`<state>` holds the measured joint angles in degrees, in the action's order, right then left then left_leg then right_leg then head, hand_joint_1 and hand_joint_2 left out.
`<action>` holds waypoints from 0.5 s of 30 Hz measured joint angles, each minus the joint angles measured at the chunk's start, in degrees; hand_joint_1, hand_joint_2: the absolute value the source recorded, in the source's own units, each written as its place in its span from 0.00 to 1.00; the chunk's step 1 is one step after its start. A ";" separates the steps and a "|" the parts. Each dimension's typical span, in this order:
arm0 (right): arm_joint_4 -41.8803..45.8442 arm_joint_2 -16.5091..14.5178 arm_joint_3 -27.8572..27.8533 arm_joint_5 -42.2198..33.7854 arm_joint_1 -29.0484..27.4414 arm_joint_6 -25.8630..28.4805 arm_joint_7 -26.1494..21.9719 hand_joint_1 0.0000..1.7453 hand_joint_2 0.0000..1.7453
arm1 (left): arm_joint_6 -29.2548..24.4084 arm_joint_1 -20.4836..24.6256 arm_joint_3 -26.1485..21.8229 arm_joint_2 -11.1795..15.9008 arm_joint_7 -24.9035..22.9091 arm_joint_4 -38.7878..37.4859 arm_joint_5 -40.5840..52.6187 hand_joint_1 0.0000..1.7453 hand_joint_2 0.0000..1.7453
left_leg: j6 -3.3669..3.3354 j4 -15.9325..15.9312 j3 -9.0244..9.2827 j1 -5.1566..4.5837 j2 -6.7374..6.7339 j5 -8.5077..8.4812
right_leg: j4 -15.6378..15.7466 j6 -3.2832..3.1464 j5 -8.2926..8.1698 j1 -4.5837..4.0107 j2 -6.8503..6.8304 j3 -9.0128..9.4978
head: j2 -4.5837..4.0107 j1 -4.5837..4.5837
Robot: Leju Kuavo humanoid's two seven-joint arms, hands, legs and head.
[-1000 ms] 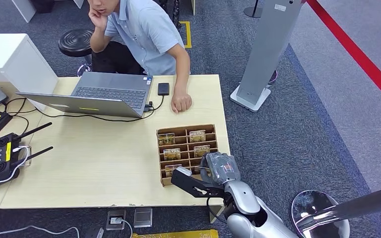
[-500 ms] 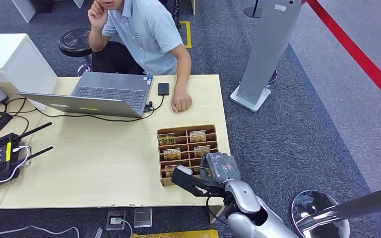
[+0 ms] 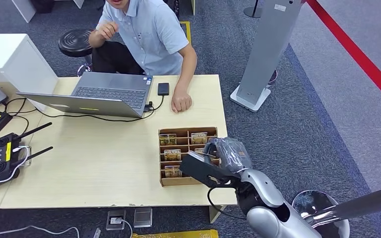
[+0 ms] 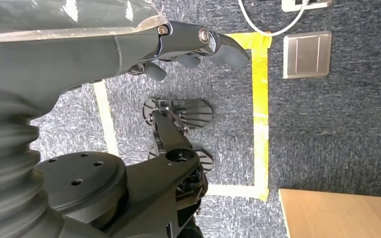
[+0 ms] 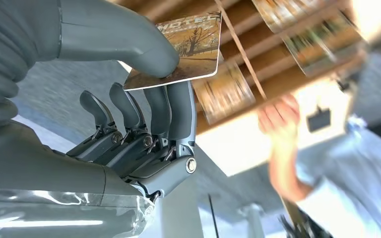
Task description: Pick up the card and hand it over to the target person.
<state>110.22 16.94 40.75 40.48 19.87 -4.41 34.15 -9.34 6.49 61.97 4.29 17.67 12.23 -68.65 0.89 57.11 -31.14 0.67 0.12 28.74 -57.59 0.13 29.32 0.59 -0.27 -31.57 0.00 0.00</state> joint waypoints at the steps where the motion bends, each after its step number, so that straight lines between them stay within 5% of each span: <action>1: -0.86 -0.50 0.09 0.34 0.21 0.48 -0.62 0.86 1.00 | 0.07 -0.01 0.08 -0.03 -0.01 -0.01 0.08 0.00 1.00 | 0.00 -0.04 0.03 0.00 0.00 -0.02 | 0.03 -0.01 -0.02 0.00 0.00 0.03 | 0.00 0.00; 5: -9.26 -3.56 0.58 3.33 2.03 4.68 -4.76 0.86 1.00 | 0.51 0.02 0.57 -0.34 0.26 -0.03 0.62 0.00 1.00 | 0.01 -0.08 0.09 0.01 -0.14 0.00 | 0.07 -0.01 -0.05 -0.01 0.14 0.03 | 0.00 0.00; 12: -29.19 -9.27 -1.99 10.04 5.17 23.91 -19.72 0.86 1.00 | 1.22 0.47 1.14 -1.22 1.39 -0.20 1.37 0.00 1.00 | 0.04 -0.13 0.17 0.04 -0.31 -0.04 | 0.13 -0.01 -0.15 -0.03 0.32 0.10 | 0.00 0.00; 15: -34.97 -10.49 -2.87 13.61 5.87 30.33 -20.27 0.86 1.00 | 1.05 0.70 1.01 -1.42 1.25 -0.17 1.37 0.00 1.00 | 0.03 -0.18 0.18 0.04 -0.24 -0.08 | 0.19 0.00 -0.17 -0.04 0.24 0.15 | 0.00 0.00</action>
<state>75.25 6.45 37.88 54.09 25.74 25.92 13.89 -8.30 7.20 62.98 2.86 18.92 12.06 -67.28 0.93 56.94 -30.96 0.72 -0.12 28.66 -57.40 0.12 29.16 0.55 -0.04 -31.42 0.00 0.00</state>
